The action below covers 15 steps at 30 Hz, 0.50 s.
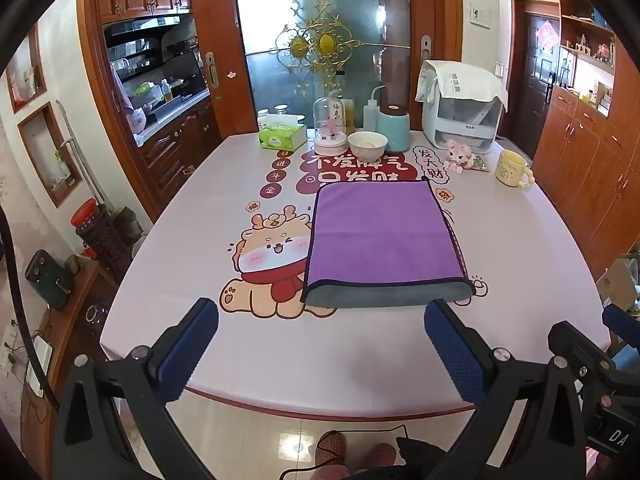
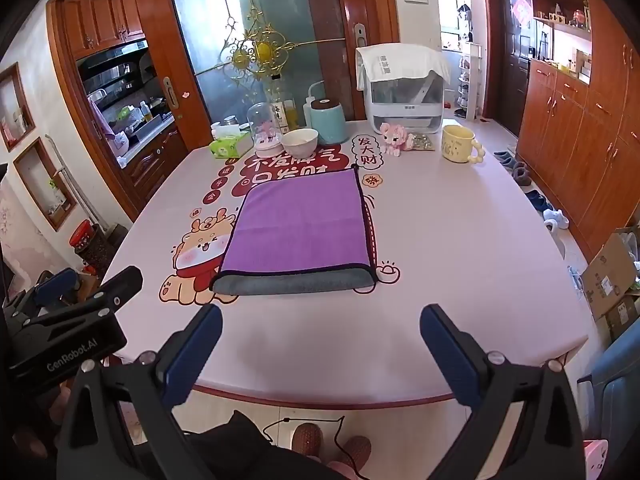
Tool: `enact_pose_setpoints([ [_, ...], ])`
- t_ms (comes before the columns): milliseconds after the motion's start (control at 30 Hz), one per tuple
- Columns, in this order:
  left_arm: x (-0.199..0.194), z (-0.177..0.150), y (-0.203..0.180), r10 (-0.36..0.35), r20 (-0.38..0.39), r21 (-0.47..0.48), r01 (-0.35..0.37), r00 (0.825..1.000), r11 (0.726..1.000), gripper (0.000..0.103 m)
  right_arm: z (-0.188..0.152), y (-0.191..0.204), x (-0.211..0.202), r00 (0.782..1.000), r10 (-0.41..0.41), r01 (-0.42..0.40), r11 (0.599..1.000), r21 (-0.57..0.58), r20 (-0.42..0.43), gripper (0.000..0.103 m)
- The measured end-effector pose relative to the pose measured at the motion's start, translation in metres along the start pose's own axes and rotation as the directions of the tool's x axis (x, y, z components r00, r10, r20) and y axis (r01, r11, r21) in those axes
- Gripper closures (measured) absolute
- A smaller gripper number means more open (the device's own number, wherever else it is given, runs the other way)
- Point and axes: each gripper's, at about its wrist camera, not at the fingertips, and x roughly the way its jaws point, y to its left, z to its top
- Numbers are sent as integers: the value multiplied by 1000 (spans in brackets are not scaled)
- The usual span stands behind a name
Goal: Fold towel
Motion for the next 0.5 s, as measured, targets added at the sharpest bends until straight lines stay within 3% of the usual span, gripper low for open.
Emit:
enact_pose_setpoints([
  [500,0,2,-1,-4,-1,-1,4,1000,1000,1,1,-3,6,1000,2,-2,1000,11,-16,3],
])
